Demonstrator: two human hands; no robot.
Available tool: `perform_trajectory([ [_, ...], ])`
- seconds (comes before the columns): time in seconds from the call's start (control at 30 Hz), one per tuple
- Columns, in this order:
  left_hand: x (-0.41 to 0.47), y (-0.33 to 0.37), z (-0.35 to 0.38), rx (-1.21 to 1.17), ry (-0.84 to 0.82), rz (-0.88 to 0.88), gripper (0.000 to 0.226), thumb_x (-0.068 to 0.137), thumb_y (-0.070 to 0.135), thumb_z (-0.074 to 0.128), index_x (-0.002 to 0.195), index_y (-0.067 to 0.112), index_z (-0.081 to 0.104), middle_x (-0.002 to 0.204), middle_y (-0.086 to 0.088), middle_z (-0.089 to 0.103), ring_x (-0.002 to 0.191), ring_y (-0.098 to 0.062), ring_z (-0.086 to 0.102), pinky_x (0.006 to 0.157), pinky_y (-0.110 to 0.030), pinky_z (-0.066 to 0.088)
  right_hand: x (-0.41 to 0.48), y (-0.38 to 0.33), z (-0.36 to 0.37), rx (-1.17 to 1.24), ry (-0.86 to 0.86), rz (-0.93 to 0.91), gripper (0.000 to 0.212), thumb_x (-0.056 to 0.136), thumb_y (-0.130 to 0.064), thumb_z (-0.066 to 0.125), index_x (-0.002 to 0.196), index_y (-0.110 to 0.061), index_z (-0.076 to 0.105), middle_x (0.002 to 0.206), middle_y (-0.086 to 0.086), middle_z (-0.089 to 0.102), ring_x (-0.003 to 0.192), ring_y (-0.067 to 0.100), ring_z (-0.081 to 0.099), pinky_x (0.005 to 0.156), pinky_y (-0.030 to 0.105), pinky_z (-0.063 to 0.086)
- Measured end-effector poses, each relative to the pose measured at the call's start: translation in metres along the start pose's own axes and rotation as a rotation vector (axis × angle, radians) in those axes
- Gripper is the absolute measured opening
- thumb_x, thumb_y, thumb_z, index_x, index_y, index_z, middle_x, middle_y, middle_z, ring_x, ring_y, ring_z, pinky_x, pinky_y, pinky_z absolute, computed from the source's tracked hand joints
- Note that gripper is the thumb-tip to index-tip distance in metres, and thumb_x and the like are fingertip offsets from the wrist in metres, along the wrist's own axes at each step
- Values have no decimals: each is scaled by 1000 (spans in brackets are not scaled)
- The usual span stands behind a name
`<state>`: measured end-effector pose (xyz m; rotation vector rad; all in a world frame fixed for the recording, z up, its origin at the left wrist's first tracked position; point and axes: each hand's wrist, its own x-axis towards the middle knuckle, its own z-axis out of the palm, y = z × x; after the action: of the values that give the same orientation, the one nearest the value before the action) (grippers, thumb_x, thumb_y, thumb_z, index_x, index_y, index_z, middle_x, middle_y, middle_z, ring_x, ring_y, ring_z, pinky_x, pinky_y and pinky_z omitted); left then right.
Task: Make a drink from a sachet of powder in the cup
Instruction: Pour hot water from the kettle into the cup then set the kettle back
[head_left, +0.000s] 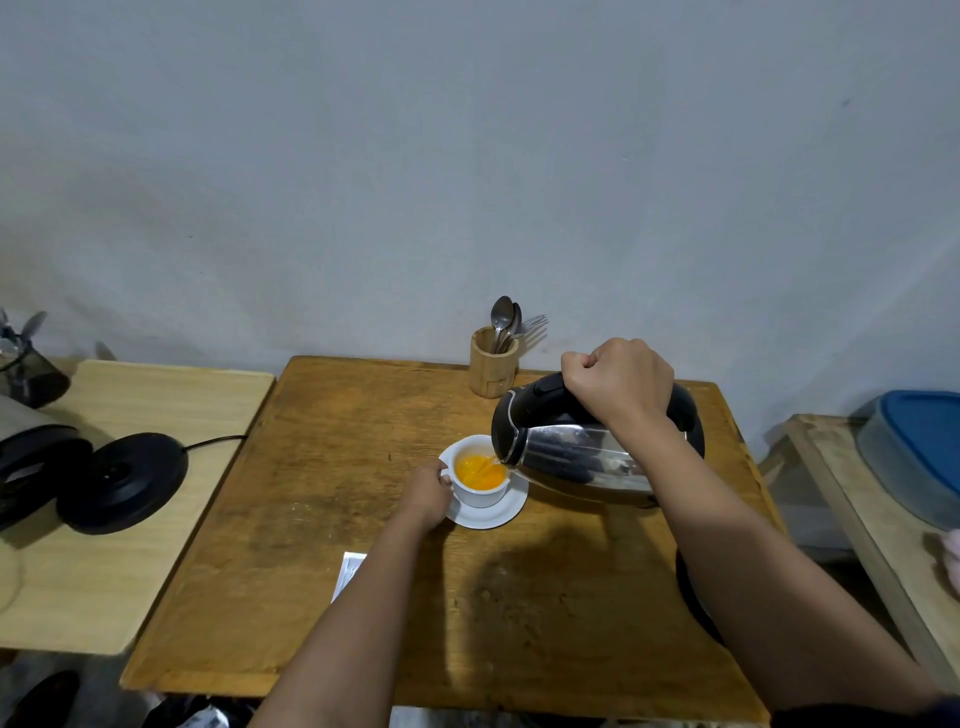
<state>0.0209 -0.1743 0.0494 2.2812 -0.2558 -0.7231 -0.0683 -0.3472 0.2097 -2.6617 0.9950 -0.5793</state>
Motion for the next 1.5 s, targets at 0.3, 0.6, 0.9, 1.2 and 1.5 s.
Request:
perform_trajectory([
  [0.3,0,-1,-2,17,-11,14,35,96,11,39,130,6,49,134,-18,53,119,-31,52,96,-39,43,2,-4,-4,-8,11,-19,42,82,-29,49,44,-12,43,42,-1,36,41,14,33,45,19,25],
  [0.6,-2,0,-2,-2,-27,8,37,97,12,38,133,9,47,138,-16,51,125,-30,49,101,-40,42,1,-4,-4,-1,7,-8,41,81,-29,49,45,-10,46,42,-1,36,41,15,33,46,21,28],
  [0.9,-2,1,-2,0,-25,2,36,97,12,38,132,8,48,137,-16,52,123,-30,50,100,-39,43,-2,-4,-5,-7,11,-14,42,82,-29,49,44,-12,43,42,-1,36,41,14,33,45,19,26],
  [1.2,-2,1,-3,-7,-31,7,38,97,12,38,134,9,45,138,-15,51,125,-29,49,101,-39,42,-2,-4,-6,-12,20,-15,42,81,-29,49,44,-11,43,42,-1,35,41,15,32,46,21,27],
  [1.5,-3,1,-5,-4,-43,31,38,97,11,37,135,6,45,139,-16,50,125,-31,48,101,-37,40,-2,-3,-8,-28,28,-11,42,82,-29,48,45,-11,42,44,0,36,41,14,32,46,20,26],
])
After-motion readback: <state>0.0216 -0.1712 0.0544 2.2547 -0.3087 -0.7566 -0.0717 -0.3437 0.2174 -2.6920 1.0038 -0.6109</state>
